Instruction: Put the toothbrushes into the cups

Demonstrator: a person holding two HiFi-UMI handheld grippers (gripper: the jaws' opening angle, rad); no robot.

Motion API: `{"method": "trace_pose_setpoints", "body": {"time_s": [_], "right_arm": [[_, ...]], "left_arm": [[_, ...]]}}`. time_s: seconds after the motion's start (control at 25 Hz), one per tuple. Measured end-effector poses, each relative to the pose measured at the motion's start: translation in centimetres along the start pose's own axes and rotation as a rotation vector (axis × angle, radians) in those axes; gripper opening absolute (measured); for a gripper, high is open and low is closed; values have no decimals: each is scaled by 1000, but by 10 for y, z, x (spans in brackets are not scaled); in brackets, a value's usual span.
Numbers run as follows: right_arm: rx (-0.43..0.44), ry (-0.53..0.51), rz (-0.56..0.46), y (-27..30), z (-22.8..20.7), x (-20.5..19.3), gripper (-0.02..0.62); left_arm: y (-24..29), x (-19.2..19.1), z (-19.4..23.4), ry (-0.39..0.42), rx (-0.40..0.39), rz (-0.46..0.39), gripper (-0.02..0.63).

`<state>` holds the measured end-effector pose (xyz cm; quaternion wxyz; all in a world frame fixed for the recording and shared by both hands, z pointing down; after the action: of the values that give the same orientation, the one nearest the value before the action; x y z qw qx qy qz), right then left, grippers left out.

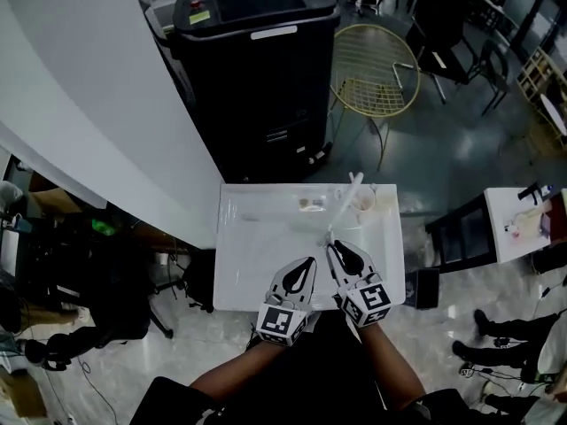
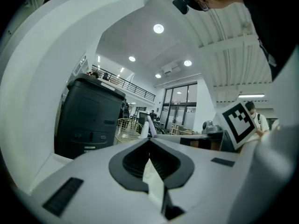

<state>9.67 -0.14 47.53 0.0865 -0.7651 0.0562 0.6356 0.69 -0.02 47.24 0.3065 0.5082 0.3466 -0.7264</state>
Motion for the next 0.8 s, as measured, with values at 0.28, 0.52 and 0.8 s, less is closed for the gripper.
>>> {"method": "trace_pose_setpoints", "body": {"time_s": [0.28, 0.52, 0.8], "right_arm": [[-1, 17, -28, -22, -78, 21, 72], [9, 39, -26, -25, -145, 27, 72], [17, 49, -30, -15, -217, 28, 72]], "left_arm": [[70, -27, -52, 28, -19, 80, 13], [126, -50, -77, 41, 1, 93, 13], [179, -79, -88, 47, 42, 85, 12]]}}
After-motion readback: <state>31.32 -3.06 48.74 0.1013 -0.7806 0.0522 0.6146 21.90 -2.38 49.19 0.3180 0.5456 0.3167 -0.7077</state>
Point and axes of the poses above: the fingertips, and each gripper's own axes: y forward along the fingers, z to its left, x out of its top, the point moved 3 cm from there along -y, backward along the fingers, and after that the axes turned 14 degrees about -z, right-handed, at the moved point
